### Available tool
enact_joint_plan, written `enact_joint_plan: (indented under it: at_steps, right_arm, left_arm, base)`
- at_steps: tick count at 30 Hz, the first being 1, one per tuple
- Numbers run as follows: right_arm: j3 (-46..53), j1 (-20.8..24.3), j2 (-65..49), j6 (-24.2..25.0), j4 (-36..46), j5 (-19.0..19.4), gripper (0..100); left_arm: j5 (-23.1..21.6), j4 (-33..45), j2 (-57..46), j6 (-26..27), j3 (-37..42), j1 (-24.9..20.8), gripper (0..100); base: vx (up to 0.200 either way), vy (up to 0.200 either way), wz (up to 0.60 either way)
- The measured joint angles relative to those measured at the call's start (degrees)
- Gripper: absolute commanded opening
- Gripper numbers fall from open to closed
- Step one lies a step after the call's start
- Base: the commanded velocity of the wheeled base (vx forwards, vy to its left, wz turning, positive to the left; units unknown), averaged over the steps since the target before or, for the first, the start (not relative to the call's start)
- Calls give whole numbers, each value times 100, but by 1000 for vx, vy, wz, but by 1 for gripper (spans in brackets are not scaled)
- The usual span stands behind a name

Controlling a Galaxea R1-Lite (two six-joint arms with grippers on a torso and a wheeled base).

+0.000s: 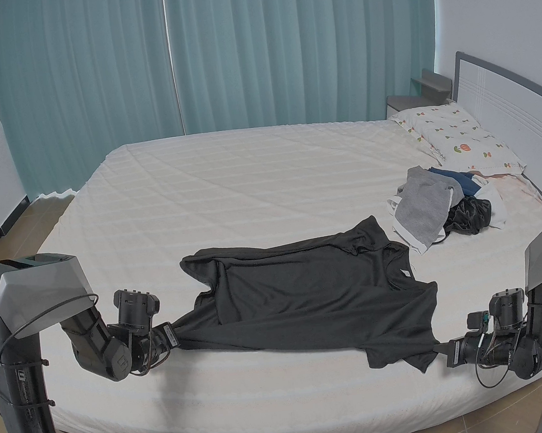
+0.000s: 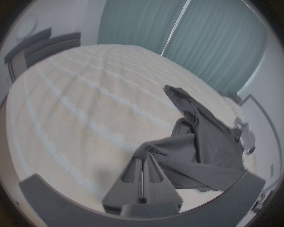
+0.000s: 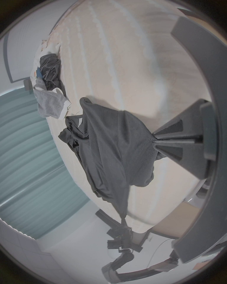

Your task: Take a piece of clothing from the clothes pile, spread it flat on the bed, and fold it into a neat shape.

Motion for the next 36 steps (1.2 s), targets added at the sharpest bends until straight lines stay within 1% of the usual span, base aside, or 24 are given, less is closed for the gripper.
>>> enact_joint_plan:
  at_steps: [2, 4, 9, 12, 15, 20, 23, 27, 34, 36]
  right_arm:
    - [143, -69, -49, -233, 46, 11, 0]
    - [278, -117, -99, -430, 85, 17, 0]
    - [517, -196, -217, -962, 252, 24, 0]
    - [553, -251, -297, -1184, 578, 26, 0]
    - [567, -300, -452, -1348, 1018, 26, 0]
    - [573, -333, -905, -1524, 1842, 28, 0]
    - [553, -349, -1265, -1581, 2321, 30, 0]
    - [427, -363, -1725, -1638, 3285, 28, 0]
    - [-67, -305, -2422, -1764, 5261, 26, 0]
    - [-279, -297, -2531, -1781, 5538, 28, 0]
  left_arm:
    - [325, 0, -98, 369, 238, -44, 0]
    - [521, 5, -191, 596, 455, -89, 0]
    - [606, 191, -541, 1009, 979, -245, 0]
    - [627, 623, -772, 1204, 1202, -325, 0]
    - [633, 1214, -976, 1281, 1326, -406, 0]
    - [635, 2408, -1331, 1396, 1395, -496, 0]
    - [624, 2909, -1615, 1459, 1397, -552, 0]
    - [606, 3315, -1966, 1514, 1387, -612, 0]
    - [589, 3862, -2297, 1705, 1379, -660, 0]
    - [580, 3979, -2303, 1771, 1379, -667, 0]
  base:
    - [0, 0, 0]
    - [0, 0, 0]
    - [0, 0, 0]
    - [0, 0, 0]
    - [0, 0, 0]
    - [0, 0, 0]
    - [0, 0, 0]
    - [0, 0, 0]
    - [0, 0, 0]
    - [0, 0, 0]
